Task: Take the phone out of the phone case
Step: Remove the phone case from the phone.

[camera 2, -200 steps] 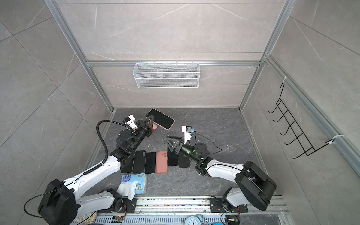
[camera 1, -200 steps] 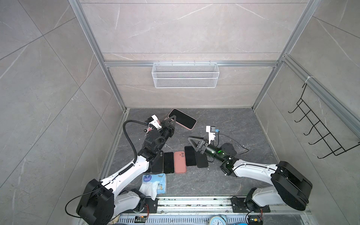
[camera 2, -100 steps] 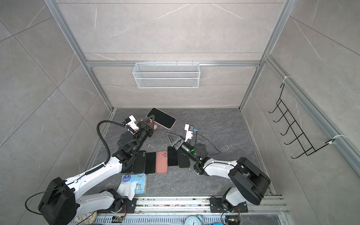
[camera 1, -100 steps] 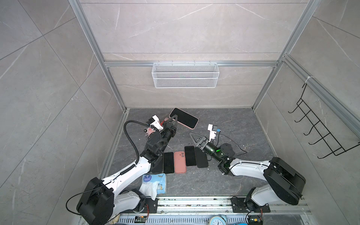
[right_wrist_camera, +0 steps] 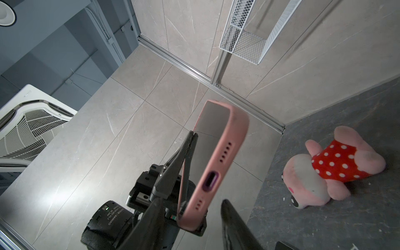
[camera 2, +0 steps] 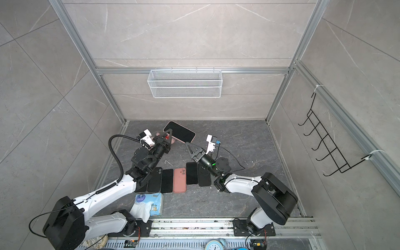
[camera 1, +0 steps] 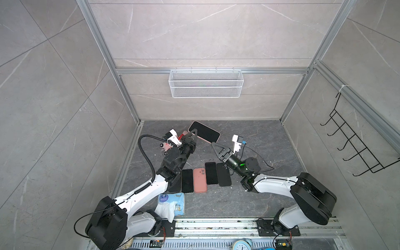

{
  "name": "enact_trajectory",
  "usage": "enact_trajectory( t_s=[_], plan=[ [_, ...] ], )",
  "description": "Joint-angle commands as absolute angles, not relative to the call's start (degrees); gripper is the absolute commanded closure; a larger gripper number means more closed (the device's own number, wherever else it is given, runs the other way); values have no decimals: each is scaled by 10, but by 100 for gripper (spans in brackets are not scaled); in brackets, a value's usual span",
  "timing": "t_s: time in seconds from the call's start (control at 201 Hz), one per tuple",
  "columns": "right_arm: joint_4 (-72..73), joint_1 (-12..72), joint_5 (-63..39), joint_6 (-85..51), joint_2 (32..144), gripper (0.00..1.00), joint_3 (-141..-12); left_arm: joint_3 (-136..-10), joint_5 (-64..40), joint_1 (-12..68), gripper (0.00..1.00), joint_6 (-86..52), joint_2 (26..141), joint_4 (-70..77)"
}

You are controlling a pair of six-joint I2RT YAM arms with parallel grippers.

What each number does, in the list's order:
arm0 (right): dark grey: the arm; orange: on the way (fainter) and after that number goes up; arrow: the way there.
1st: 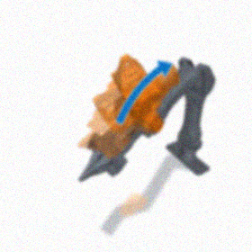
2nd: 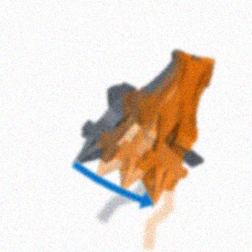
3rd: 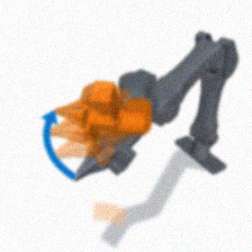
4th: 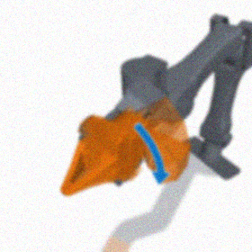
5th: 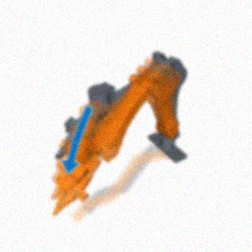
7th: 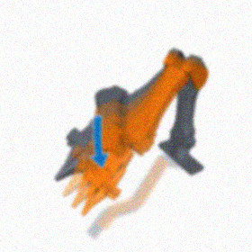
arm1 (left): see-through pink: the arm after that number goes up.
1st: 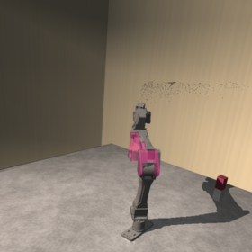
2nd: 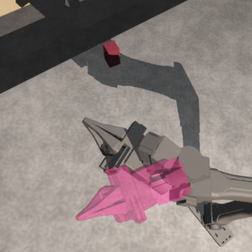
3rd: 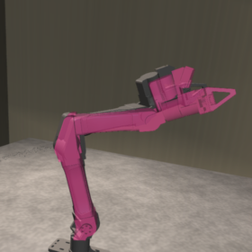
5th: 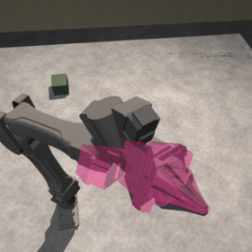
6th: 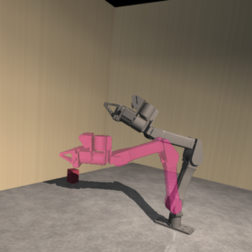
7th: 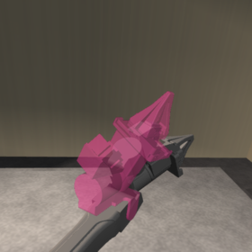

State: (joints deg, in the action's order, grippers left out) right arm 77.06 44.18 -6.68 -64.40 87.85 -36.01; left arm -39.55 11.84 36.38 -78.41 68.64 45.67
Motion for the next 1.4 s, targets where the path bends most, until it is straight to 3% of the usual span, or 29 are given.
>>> enact_trajectory(
  t_s=[0.0,0.514,0.793,1.002,1.391],
  plan=[
    [809,441,-71,-654,888,61,-377,-403,127,365,100,-775,670,525],
    [818,434,-95,-655,899,99,-371,-417,120,365,100,-779,664,479],
    [702,401,-202,-499,870,100,-361,-510,34,356,100,-775,630,270],
    [687,368,-264,-434,864,100,-369,-548,-18,355,100,-771,644,231],
    [603,322,-230,-340,831,100,-384,-586,-75,356,100,-767,681,212]
  ],
)
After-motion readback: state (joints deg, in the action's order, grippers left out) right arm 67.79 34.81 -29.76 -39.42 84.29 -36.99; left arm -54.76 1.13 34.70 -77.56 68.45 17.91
